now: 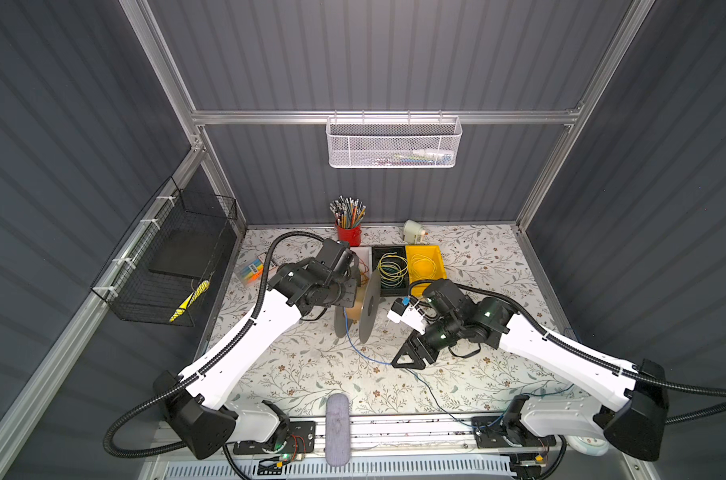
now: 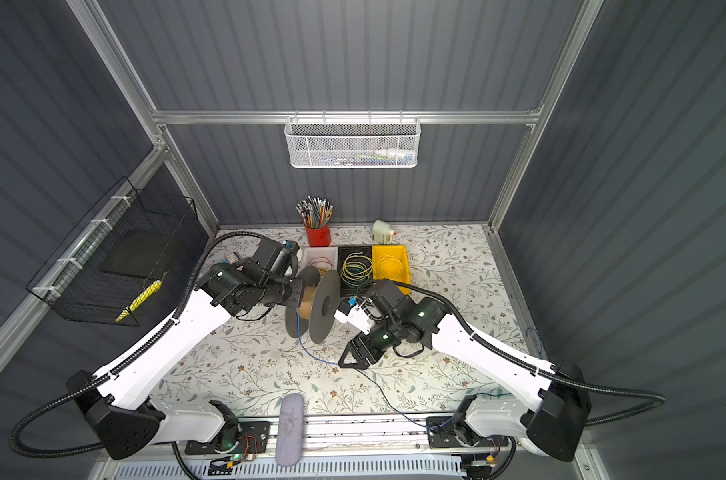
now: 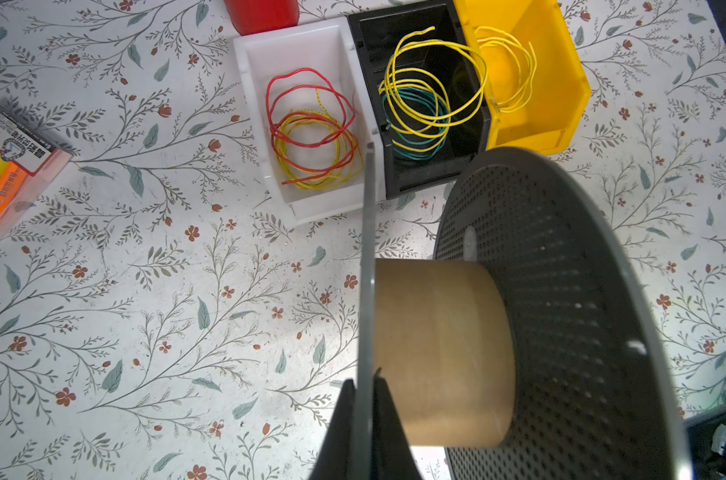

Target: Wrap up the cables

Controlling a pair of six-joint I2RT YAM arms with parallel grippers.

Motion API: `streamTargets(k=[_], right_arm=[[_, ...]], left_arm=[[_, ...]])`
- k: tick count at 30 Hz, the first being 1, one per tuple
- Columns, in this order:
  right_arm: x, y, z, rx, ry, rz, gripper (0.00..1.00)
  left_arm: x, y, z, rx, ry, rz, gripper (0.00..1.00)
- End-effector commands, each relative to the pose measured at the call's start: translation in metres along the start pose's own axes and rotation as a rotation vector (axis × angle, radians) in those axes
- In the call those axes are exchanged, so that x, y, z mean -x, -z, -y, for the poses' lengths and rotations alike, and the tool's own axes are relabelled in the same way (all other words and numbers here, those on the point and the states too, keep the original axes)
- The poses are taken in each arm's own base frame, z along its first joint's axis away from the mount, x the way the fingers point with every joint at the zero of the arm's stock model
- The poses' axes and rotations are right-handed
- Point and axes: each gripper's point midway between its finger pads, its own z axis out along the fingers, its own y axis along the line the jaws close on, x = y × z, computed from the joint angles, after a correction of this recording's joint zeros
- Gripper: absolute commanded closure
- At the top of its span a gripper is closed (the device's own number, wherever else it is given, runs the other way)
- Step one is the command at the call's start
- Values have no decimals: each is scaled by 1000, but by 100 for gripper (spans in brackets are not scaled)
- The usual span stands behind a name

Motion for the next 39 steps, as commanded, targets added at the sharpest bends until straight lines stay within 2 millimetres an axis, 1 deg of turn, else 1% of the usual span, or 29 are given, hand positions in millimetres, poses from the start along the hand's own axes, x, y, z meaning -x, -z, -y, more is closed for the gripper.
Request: streamTargets(k=[1,4,6,11,13,14,17,20,22,24,25,27,28,29,31,33,35,36,39], right_arm=[[-1,-10,-7,48,51,-4,37],[-7,-18,-1,42,36,-19,38],[-13,-22,3,35,18,-31,41],[-26,-22,10,2,-16,-39,49],[-29,-19,15,-31,-21,-39,56],[-30,-18,18,-57,-24,-36,61],[-31,-13,26,-108,-28,-23,74],[-31,-16,24,-84,-44,-13,89],[-34,-21,25,-71,-67,-21,95],[-37,-26,29,-67,-91,-28,95],[-40,-29,32,-70,-103,-30,94],[-44,-34,41,-86,-120,-35,89],[-45,-36,45,-91,-129,-37,89],[-44,-37,48,-88,-138,-35,89],[-41,-42,52,-78,-157,-28,88],[-39,-47,52,-52,-166,-38,83],[-40,-52,51,-30,-177,-58,70],[-42,-54,51,-23,-183,-65,66],[-44,-56,49,3,-191,-59,64]], left_arm=[[20,14,10,-55,2,55,100],[21,15,13,-75,2,53,100],[21,15,12,-74,0,48,100],[22,16,7,-81,14,45,100],[23,18,7,-93,19,49,100],[24,19,7,-100,24,52,100],[25,24,1,-115,56,61,100],[31,30,-6,-168,135,91,100],[37,37,-8,-210,180,127,100],[44,45,-10,-256,218,163,100],[49,50,-11,-287,242,184,100],[58,61,-14,-347,277,226,100],[63,67,-14,-386,283,243,100],[65,73,-10,-439,279,248,100],[68,78,-7,-490,266,243,100],[69,82,-10,-473,258,247,100],[73,88,-16,-454,257,275,100],[75,91,-18,-446,259,288,100],[82,96,-24,-435,271,315,100]])
